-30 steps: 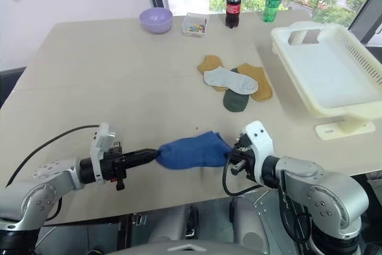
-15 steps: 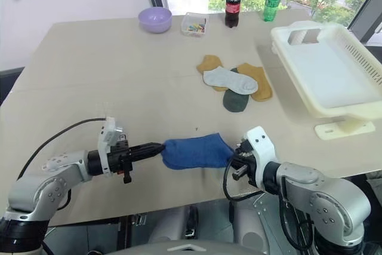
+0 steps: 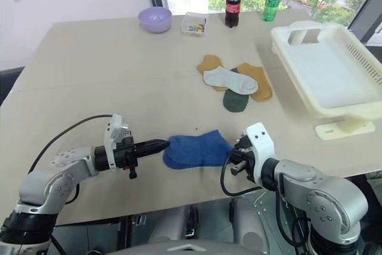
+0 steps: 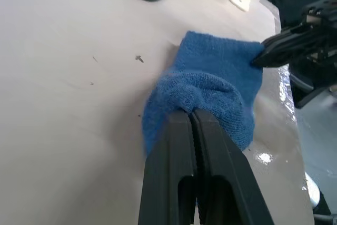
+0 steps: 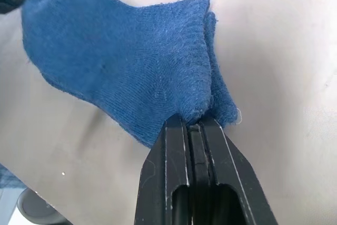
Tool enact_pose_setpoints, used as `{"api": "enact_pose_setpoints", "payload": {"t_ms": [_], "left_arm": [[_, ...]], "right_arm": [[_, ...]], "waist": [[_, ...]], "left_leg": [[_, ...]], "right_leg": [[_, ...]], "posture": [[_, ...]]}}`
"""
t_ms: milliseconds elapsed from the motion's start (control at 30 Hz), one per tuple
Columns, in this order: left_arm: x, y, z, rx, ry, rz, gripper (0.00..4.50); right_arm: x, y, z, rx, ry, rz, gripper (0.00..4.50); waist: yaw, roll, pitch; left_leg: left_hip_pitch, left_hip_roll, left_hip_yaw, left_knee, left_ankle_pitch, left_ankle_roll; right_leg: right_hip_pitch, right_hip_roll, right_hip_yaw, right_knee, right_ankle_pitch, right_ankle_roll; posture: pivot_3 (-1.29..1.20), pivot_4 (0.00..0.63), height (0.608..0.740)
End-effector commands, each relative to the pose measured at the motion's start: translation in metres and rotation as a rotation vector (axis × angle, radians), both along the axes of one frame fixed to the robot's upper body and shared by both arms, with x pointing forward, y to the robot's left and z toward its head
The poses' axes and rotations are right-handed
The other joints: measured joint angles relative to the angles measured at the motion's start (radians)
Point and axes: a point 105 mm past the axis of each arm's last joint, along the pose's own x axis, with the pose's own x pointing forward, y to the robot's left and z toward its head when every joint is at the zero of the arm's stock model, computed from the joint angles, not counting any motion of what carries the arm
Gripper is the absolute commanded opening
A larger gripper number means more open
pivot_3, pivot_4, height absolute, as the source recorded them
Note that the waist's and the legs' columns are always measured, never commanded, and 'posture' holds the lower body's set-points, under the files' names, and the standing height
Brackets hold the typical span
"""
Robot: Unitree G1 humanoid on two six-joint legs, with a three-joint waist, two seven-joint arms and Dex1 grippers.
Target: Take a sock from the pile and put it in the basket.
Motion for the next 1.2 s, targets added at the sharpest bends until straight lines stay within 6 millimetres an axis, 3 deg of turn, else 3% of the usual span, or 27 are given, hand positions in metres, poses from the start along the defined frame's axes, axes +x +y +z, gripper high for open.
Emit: {"api": "enact_pose_setpoints", "payload": {"t_ms": [33,267,367,467,500,667,767,867,1000,1200], "left_arm": [[-0.005,-0.001,-0.002,0.026,-0.010,-0.030,0.05],[-0.002,0.000,-0.003,0.039,-0.016,-0.024,0.05],[-0.001,0.000,-0.005,0.047,-0.019,-0.023,0.00],[0.000,0.001,-0.005,0.051,-0.021,-0.016,0.00],[0.000,0.001,-0.006,0.052,-0.023,-0.012,0.00],[0.001,0.001,-0.006,0.056,-0.019,-0.012,0.00],[0.000,0.002,-0.008,0.063,-0.011,-0.021,0.00],[0.001,0.000,-0.009,0.070,-0.005,-0.033,0.00],[0.002,-0.001,-0.009,0.074,-0.006,-0.044,0.00],[0.005,0.000,-0.010,0.081,-0.014,-0.026,0.00]], "right_arm": [[-0.004,0.001,0.002,-0.006,-0.010,0.019,0.00],[-0.003,0.001,0.001,-0.008,-0.006,0.019,0.00],[-0.002,0.000,0.003,-0.021,-0.013,0.030,0.91],[-0.002,-0.002,0.007,-0.035,-0.044,0.046,2.35],[0.000,-0.003,0.012,-0.044,-0.080,0.055,2.45],[0.015,-0.005,0.048,-0.088,-0.345,0.186,2.45],[0.014,0.004,0.049,-0.116,-0.419,0.329,2.45],[0.020,0.022,0.054,-0.039,-0.489,0.457,2.45],[0.037,0.032,0.050,-0.065,-0.554,0.577,2.45],[0.041,0.040,0.023,-0.111,-0.537,0.746,2.45]], "waist": [[0.000,0.000,0.000],[0.001,0.000,0.000],[0.001,0.000,0.000],[0.001,0.000,0.000],[0.001,0.000,0.000],[0.001,0.001,0.001],[0.001,0.000,0.001],[-0.001,0.000,0.001],[0.000,0.000,0.001],[0.014,0.000,0.001]], "left_leg": [[0.000,0.000,0.000,0.000,0.000,0.000],[0.000,0.000,0.000,0.000,0.000,0.000],[0.000,0.000,0.000,0.000,0.000,0.000],[0.000,0.000,0.000,0.000,0.000,0.000],[0.000,0.000,0.000,0.000,0.000,0.000],[0.000,-0.001,0.000,0.001,0.000,0.000],[0.001,0.000,-0.001,0.000,0.000,0.000],[0.001,0.000,-0.001,0.000,0.000,0.000],[0.001,0.000,0.000,0.001,0.000,0.000],[0.001,0.000,-0.001,0.001,0.000,0.000]], "right_leg": [[0.000,0.000,0.000,0.000,0.000,0.000],[0.000,0.000,0.000,0.000,0.000,0.000],[0.000,0.000,0.000,0.000,0.000,0.000],[0.000,0.000,0.000,0.000,0.000,0.000],[0.000,0.000,0.000,0.000,0.000,0.000],[0.001,0.000,0.000,0.000,0.000,0.000],[0.001,0.000,-0.001,-0.001,0.000,0.000],[0.001,0.002,-0.001,-0.001,0.000,0.000],[0.002,0.002,0.000,0.000,0.000,0.000],[0.002,0.001,-0.001,0.000,0.000,0.000]], "posture": [[0.00,0.150,0.735],[0.00,0.150,0.735],[0.00,0.150,0.735],[0.00,0.150,0.735],[0.00,0.150,0.735],[0.00,0.150,0.735],[0.00,0.150,0.735],[0.00,0.150,0.735],[0.00,0.150,0.735],[0.00,0.150,0.735]]}}
